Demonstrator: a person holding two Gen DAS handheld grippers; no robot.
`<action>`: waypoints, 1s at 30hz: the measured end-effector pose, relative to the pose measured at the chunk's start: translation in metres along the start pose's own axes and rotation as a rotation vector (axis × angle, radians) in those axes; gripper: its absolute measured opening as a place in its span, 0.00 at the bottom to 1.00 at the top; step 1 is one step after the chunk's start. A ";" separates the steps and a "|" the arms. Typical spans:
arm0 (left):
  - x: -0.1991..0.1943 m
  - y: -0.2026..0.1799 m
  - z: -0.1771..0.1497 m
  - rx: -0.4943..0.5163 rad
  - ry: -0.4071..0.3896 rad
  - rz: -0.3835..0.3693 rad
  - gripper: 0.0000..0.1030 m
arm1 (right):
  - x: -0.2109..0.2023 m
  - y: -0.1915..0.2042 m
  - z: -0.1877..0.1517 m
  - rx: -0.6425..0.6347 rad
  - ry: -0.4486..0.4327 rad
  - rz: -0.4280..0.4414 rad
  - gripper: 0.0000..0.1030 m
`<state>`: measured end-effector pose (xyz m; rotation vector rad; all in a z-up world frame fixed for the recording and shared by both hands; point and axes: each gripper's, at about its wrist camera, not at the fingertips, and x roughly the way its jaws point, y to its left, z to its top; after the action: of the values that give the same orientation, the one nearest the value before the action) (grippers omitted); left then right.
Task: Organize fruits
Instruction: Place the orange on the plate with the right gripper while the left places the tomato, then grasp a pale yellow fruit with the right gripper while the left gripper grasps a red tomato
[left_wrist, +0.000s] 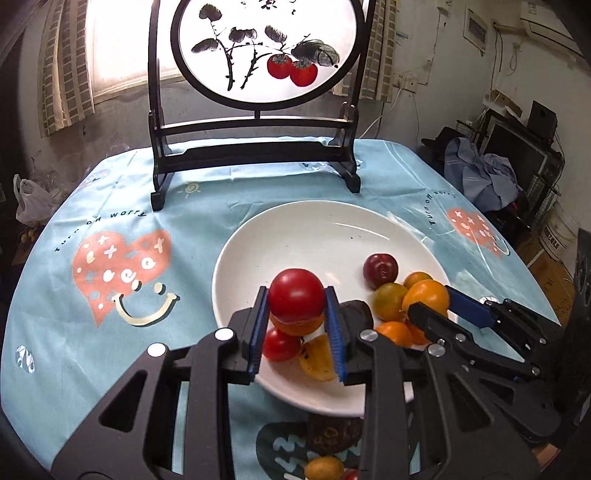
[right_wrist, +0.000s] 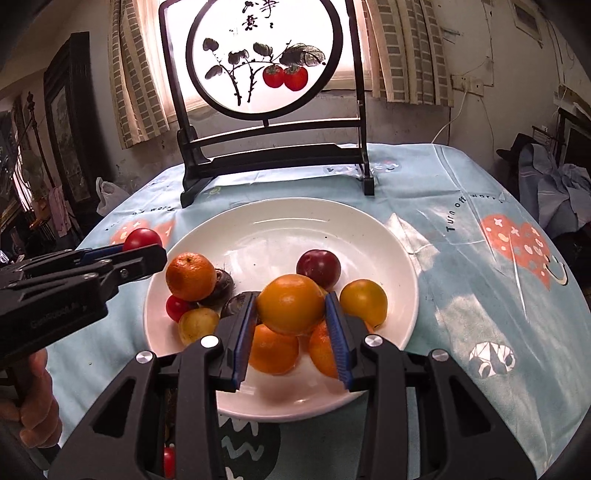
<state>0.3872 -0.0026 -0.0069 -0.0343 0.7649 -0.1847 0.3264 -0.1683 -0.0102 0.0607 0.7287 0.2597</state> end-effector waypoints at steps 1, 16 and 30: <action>0.005 0.001 0.001 -0.003 0.007 0.003 0.29 | 0.003 0.000 0.001 -0.003 0.004 -0.001 0.37; -0.055 0.024 -0.043 -0.070 -0.059 0.091 0.98 | -0.046 0.032 -0.012 -0.125 -0.068 -0.036 0.59; -0.068 0.075 -0.101 -0.238 0.011 0.182 0.98 | -0.066 0.082 -0.086 -0.261 0.158 0.204 0.59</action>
<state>0.2809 0.0870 -0.0406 -0.1887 0.7933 0.0799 0.2047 -0.1088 -0.0198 -0.1360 0.8411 0.5572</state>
